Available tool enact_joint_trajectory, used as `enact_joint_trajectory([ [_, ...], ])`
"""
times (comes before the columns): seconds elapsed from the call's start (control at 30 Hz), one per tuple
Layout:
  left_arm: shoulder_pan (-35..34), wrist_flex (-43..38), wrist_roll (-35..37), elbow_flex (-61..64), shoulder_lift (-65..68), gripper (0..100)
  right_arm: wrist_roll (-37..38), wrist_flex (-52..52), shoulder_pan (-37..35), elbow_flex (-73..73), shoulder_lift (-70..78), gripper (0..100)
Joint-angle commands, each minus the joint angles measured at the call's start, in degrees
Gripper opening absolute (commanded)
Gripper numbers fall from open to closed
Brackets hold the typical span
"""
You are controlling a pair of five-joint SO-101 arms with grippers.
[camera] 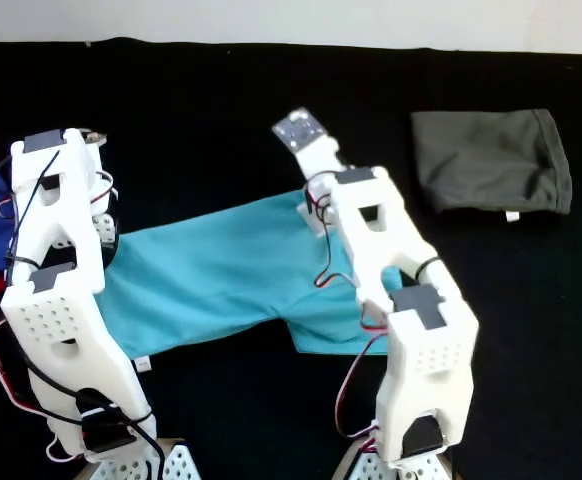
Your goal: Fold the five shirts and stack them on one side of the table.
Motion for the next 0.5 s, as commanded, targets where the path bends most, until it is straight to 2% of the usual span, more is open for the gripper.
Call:
enact_joint_trajectory([
  [0.0,-0.8,-0.6,0.0,-6.0,4.0,1,-0.2,-1.0,2.6,-7.6,5.9,0.5],
  [0.1,-0.9,1.9,0.0,-15.9,10.2,1,-0.2,-0.2,3.7,-15.3,10.3,0.5],
  [0.37,-0.4,13.9,0.2,-50.5,23.8,1,-0.2,13.7,3.8,-36.1,16.5,0.5],
  [0.47,-0.2,15.9,0.4,-56.1,24.9,1,-0.3,20.5,3.7,-41.7,16.6,0.5],
])
